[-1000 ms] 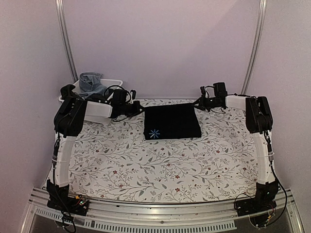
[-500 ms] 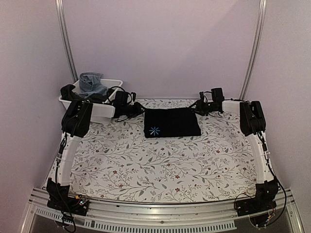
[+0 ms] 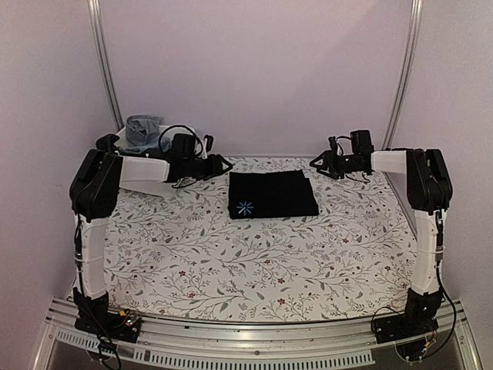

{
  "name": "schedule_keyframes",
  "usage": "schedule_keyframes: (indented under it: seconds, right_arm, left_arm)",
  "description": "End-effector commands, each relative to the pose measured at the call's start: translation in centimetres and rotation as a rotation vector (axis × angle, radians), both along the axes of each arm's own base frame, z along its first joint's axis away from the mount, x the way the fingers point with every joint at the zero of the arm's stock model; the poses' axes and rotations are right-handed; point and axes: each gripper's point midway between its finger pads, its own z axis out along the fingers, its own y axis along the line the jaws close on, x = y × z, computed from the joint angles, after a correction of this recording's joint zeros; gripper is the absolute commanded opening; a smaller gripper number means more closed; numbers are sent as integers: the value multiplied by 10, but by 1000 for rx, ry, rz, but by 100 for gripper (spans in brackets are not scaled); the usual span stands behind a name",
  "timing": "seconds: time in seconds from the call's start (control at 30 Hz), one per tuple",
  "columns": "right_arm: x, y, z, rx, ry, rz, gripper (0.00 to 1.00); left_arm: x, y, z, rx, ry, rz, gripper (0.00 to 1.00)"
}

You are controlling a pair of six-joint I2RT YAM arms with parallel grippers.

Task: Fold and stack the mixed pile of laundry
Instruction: Fold the 2/3-rectangle-folded T-shirt at the center of the board, then move the square-folded T-shirt to the center of the board.

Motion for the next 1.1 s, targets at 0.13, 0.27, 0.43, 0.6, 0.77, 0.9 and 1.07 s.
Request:
schedule_keyframes:
  seconds: [0.13,0.27,0.43,0.6,0.77,0.9,1.07]
  right_arm:
    - [-70,64,-33,15,62,194,50]
    - [-90,68,-84,-14,178,201,47]
    - [-129,62,-126,-46,293,195,45]
    - [-173,68,-125,-47,312,227,45]
    - [-242,76,-122,-58,352,286,45]
    - [-294,65,-122,-70,391,307,45]
    - [-307,60,-86,-37,329,325,45]
  left_arm:
    - [-70,-78,-60,31,90,-258,46]
    - [-86,-79,-90,54,161,-262,39]
    - [-117,-59,-104,75,223,-215,33]
    - [-168,-44,-114,94,279,-209,31]
    - [-234,-39,-115,107,316,-229,30]
    - [-280,-34,-102,75,334,-260,30]
    - [-275,-18,-55,85,233,-219,37]
